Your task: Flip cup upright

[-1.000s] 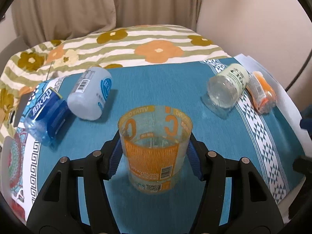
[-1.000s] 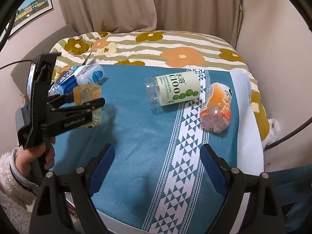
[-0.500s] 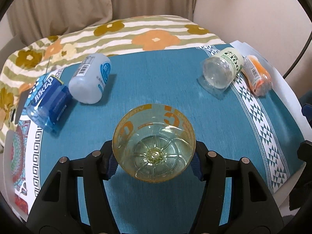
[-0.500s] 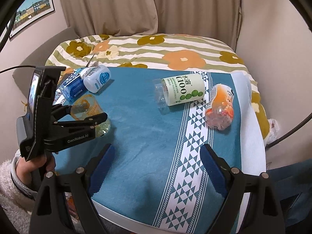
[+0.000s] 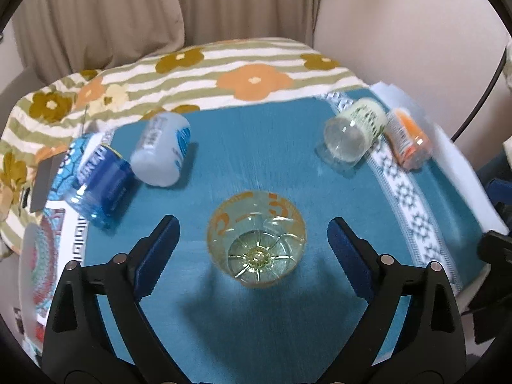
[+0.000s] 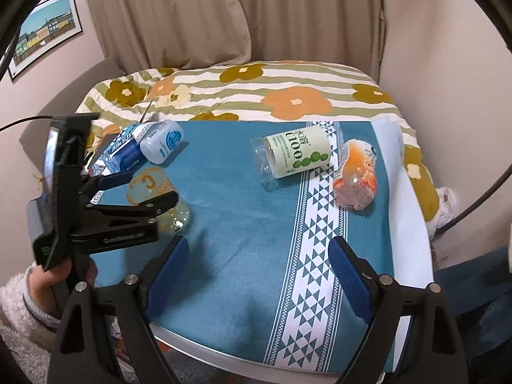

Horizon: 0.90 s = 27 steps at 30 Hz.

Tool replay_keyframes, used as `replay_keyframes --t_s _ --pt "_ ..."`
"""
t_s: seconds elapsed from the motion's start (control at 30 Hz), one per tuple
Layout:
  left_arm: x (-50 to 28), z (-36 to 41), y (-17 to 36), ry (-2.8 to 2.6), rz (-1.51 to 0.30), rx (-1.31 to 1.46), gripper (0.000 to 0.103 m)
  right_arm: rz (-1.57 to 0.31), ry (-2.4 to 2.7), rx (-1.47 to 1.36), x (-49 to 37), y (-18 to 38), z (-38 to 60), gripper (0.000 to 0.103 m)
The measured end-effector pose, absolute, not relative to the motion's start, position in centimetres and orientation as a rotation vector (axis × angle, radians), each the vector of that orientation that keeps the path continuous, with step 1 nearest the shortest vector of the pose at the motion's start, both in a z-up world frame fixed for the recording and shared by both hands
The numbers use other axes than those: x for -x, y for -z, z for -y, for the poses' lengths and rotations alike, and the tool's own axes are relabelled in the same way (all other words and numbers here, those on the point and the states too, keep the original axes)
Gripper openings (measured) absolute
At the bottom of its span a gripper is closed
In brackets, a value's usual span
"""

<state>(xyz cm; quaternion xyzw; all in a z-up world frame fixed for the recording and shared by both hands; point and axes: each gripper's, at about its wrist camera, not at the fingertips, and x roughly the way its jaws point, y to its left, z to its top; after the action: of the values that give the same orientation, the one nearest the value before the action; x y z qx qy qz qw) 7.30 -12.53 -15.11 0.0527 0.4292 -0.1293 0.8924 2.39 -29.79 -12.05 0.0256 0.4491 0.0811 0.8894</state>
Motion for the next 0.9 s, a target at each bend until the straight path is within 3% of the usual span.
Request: replay_keyframes --t_s 0.53,0.57,0.6,0.9 --pt "0.0 5.5 2.3 0.206 -0.8 -0.07 0.103 -0.804 -0.112 -0.023 0.6 2.3 26.0 0.087" --pt "0.3 5.0 1.9 0.201 -0.794 -0.066 0.103 -0.796 -0.105 -0.026 0.8 1.9 25.8 0.088" --pt "0.4 4.8 1.7 0.197 -0.79 -0.063 0.103 -0.793 -0.102 -0.031 0.7 1.7 25.7 0.102" --pt "2.6 2.3 0.2 0.125 -0.717 -0.058 0.103 -0.773 0.02 -0.056 1.5 0.8 24.8 0.103"
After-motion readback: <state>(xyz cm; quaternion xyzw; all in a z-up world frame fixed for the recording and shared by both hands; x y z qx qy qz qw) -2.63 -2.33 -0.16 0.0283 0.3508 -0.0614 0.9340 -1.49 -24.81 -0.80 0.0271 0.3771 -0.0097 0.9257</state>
